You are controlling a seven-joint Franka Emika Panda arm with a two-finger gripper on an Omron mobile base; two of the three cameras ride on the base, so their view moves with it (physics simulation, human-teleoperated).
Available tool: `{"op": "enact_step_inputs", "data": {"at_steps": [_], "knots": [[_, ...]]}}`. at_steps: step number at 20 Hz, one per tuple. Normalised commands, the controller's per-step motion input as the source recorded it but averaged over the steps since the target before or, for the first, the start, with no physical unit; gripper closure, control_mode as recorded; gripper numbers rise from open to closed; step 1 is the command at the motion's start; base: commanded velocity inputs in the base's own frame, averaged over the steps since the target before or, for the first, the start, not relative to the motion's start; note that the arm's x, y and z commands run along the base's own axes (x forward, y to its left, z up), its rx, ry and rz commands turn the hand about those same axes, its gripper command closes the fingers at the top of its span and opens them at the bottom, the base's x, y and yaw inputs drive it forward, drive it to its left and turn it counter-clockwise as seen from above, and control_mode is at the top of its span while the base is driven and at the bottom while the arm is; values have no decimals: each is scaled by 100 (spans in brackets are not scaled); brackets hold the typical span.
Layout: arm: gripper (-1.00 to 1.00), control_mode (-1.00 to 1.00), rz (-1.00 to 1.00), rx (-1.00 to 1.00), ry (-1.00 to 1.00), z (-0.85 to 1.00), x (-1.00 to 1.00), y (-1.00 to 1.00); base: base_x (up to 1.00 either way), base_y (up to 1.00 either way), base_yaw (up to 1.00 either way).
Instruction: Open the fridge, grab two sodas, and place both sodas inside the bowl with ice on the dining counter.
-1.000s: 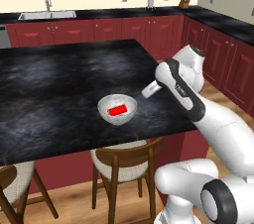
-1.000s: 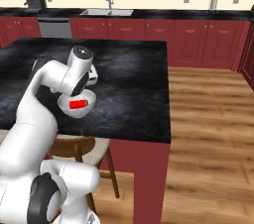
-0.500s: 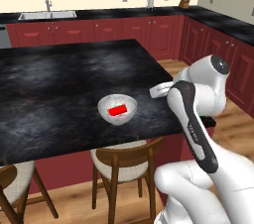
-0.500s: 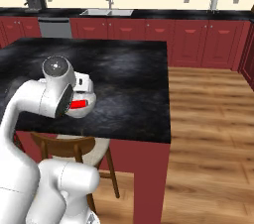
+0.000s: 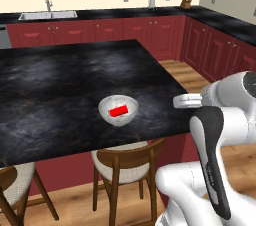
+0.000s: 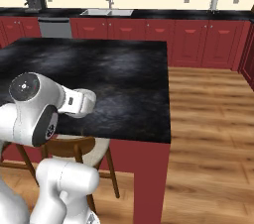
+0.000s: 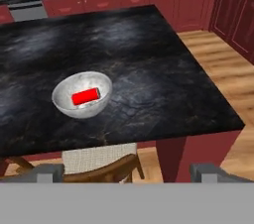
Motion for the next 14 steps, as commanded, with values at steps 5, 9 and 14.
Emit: {"op": "enact_step_inputs", "data": {"at_steps": [5, 9, 14], "knots": [[-100, -100, -11, 0, -14, -19, -100, -16, 0, 0, 0], [-100, -100, -1, -13, -12, -49, -49, 48, 0, 0, 0], [-100, -100, 0, -9, -1, -20, -9, 22, 0, 0, 0]]}}
